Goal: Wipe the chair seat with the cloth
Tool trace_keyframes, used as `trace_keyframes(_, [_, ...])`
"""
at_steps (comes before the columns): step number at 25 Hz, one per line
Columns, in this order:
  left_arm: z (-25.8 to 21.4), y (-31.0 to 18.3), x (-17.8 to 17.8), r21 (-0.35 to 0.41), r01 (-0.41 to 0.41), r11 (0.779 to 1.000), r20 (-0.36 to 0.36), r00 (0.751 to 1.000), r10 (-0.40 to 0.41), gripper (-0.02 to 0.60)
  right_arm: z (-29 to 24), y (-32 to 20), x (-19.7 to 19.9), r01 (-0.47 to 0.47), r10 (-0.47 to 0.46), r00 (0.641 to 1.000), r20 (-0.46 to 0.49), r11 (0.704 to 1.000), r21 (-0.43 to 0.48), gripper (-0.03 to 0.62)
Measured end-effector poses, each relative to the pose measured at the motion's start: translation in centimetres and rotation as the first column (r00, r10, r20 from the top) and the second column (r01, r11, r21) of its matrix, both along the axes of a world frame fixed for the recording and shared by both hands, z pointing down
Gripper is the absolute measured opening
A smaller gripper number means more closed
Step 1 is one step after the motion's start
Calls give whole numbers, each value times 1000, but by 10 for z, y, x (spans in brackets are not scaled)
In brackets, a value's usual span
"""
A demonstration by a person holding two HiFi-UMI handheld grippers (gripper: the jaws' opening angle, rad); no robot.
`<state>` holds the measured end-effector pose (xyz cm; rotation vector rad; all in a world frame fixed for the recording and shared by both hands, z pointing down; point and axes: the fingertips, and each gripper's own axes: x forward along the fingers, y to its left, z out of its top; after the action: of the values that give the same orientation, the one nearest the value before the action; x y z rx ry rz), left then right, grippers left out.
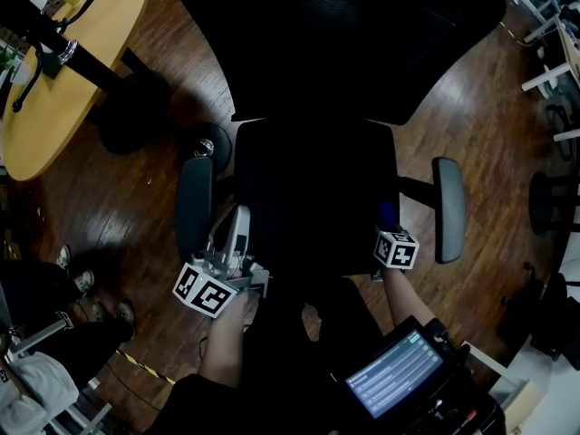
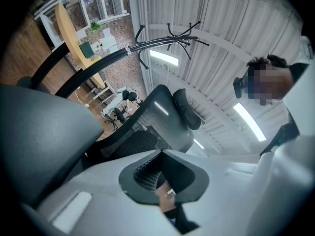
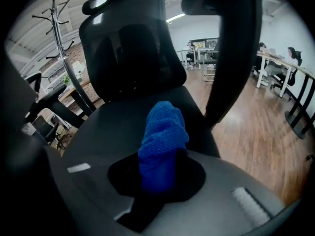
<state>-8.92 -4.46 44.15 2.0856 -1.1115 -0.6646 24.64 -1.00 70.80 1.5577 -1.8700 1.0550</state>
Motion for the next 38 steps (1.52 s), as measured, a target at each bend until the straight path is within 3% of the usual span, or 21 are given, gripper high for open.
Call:
trace_keyframes(5, [-6, 2, -2, 16, 5, 1000, 9, 1000, -5, -8, 5, 13, -137, 192, -186, 976, 117, 980, -47, 54])
trace_keyframes(10, [-8, 4, -14, 16, 34, 999, 15, 999, -35, -8, -1, 43, -286, 403, -373, 880, 295, 914, -48, 54])
trace_keyframes(13, [-6, 6, -18, 17, 42, 999, 18, 999, -42, -8, 1, 67, -339, 516, -470, 819, 330, 854, -63, 54])
trace_keyframes(15, [-4, 7, -17, 13, 39, 999, 17, 999, -40, -8, 7, 76, -351, 551, -508, 803, 312, 832, -63, 54])
trace_keyframes(21, [-3, 7, -15, 10, 31, 999, 17, 999, -31, -8, 11, 77, -345, 562, -520, 794, 315, 826, -54, 52])
trace_keyframes(25, [-4, 5, -13, 11, 25, 1000, 16, 1000, -25, -8, 19, 82, -304, 542, -504, 819, 273, 836, -83, 54])
trace_keyframes(28, [-5, 3, -12, 13, 24, 1000, 23, 999, -24, -8, 27, 82, -251, 528, -499, 840, 214, 843, -106, 54])
trace_keyframes(30, [-3, 3, -10, 10, 20, 1000, 30, 999, -20, -8, 33, 79, -207, 489, -466, 867, 174, 864, -123, 52])
trace_keyframes(35, [0, 4, -6, -1, 10, 1000, 38, 999, -10, -8, 26, 72, -90, 319, -311, 948, 72, 933, -170, 52])
trace_keyframes(38, [0, 4, -3, -4, 9, 1000, 37, 999, -9, -8, 18, 70, -36, 221, -219, 975, 28, 961, -167, 52])
